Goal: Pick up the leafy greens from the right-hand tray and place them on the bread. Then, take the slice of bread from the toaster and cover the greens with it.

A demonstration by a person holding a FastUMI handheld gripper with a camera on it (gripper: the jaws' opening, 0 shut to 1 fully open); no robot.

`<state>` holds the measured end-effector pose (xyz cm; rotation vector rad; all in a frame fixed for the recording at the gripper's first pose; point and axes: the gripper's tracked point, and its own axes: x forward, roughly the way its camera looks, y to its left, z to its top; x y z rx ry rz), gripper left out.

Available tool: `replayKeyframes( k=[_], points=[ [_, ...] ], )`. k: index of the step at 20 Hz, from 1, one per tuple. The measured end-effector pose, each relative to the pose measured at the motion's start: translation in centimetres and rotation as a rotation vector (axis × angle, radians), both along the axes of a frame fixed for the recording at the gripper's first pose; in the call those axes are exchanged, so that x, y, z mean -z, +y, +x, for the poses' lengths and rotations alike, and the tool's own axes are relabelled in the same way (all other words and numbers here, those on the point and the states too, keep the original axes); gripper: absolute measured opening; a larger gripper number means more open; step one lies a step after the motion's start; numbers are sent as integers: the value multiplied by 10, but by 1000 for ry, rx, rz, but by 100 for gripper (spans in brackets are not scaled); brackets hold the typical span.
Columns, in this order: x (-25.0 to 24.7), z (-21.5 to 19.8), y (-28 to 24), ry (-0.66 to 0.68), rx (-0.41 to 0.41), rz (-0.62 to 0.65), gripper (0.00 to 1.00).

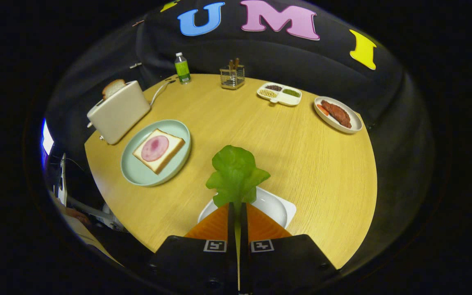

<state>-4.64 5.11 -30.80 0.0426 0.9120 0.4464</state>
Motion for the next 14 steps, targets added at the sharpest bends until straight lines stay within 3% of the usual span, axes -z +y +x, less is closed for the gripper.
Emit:
replayKeyframes(
  k=[7,14],
  points=[
    [-97,13,89,-99,-129,156,7],
    [-104,38,172,-90,-243,174,7]
  ],
)
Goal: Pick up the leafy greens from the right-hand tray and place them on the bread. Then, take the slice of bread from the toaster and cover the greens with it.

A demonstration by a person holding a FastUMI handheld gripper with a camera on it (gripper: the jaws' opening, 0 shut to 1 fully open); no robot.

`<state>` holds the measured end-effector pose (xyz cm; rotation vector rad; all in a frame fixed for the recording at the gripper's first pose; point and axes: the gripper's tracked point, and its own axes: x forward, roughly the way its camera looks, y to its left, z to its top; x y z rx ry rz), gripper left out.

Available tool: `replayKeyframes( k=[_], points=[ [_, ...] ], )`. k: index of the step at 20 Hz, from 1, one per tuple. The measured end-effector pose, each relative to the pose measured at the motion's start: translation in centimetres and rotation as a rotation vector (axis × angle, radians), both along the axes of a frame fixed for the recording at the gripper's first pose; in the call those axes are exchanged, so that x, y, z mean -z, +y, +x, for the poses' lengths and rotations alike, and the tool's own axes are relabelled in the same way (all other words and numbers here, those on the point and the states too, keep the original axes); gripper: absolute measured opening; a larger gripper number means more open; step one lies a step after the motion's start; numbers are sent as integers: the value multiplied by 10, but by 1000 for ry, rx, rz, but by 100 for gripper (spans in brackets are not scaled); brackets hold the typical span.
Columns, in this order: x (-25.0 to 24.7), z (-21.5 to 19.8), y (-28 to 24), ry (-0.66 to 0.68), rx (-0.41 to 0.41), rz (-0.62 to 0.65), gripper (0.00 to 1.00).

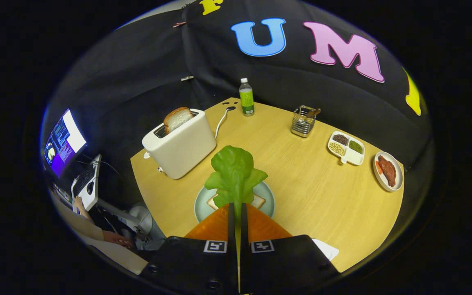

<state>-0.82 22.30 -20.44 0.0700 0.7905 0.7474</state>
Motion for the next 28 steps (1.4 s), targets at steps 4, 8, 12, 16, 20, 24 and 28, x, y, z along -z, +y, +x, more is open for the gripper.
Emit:
replayKeyframes(
  k=[4,8,12,16,20,24,28],
  points=[
    [23,10,42,36,-46,-32,8],
    [54,26,51,38,-26,-117,16],
    [50,38,60,-20,29,-105,76],
    [-3,46,60,-174,93,-7,86],
    [-79,50,40,-396,182,63,98],
    [-163,48,20,-618,270,82,98],
    [-257,45,9,-852,357,95,98]
  ],
)
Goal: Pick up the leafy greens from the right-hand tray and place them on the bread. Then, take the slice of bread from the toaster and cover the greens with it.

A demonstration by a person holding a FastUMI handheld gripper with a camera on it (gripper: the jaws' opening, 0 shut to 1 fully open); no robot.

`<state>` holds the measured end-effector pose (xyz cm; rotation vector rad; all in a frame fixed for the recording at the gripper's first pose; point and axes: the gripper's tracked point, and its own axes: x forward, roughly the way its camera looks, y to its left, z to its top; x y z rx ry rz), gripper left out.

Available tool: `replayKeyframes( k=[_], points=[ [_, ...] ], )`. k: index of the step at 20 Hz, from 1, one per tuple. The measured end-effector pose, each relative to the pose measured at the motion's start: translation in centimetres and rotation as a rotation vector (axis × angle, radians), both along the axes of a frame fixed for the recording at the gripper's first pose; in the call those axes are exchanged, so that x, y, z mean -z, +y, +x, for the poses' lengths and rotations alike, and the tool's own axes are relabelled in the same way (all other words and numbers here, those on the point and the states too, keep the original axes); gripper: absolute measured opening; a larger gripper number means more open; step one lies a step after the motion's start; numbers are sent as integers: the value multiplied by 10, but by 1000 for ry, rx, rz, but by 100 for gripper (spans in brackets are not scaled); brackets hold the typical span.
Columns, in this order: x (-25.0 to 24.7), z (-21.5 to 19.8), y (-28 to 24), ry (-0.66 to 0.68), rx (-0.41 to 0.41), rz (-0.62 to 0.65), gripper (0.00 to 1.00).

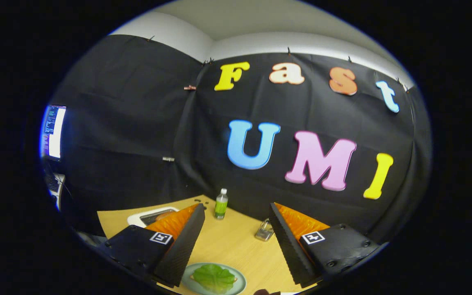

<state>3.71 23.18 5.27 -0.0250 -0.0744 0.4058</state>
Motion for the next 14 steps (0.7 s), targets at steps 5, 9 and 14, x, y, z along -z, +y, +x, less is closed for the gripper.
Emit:
replayKeyframes(
  k=[5,9,14],
  points=[
    [-91,-16,24,-239,26,-25,98],
    [-84,-16,80,-161,-63,-34,98],
    [-17,3,151,83,-142,-36,98]
  ],
)
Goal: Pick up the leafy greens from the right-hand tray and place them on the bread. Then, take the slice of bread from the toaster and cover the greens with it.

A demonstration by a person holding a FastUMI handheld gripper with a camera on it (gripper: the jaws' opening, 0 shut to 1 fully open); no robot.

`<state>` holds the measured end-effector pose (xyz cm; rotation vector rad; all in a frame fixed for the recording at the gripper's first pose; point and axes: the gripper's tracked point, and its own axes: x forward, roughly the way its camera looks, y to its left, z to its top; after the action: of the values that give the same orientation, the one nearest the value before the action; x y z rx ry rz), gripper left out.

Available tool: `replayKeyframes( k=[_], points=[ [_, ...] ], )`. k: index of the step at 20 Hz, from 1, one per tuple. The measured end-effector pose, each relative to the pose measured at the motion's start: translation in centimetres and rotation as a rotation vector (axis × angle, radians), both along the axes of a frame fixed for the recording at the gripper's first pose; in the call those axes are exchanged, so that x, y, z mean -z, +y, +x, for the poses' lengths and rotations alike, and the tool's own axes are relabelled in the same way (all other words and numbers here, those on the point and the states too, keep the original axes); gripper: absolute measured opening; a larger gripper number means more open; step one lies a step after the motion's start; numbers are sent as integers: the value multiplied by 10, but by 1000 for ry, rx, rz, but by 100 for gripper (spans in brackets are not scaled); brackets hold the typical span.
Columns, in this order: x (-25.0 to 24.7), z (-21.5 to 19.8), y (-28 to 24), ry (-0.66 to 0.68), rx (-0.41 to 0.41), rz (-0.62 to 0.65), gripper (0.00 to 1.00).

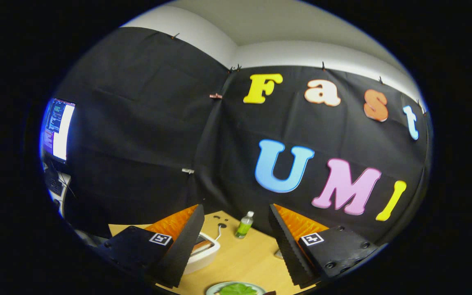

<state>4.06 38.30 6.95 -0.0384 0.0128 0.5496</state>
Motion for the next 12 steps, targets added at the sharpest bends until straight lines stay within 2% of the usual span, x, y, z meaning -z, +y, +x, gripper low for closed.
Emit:
replayKeyframes(
  k=[4,8,12],
  points=[
    [62,17,46,239,-27,49,97],
    [117,31,83,416,-36,71,97],
    [172,42,112,596,-1,86,97]
  ],
)
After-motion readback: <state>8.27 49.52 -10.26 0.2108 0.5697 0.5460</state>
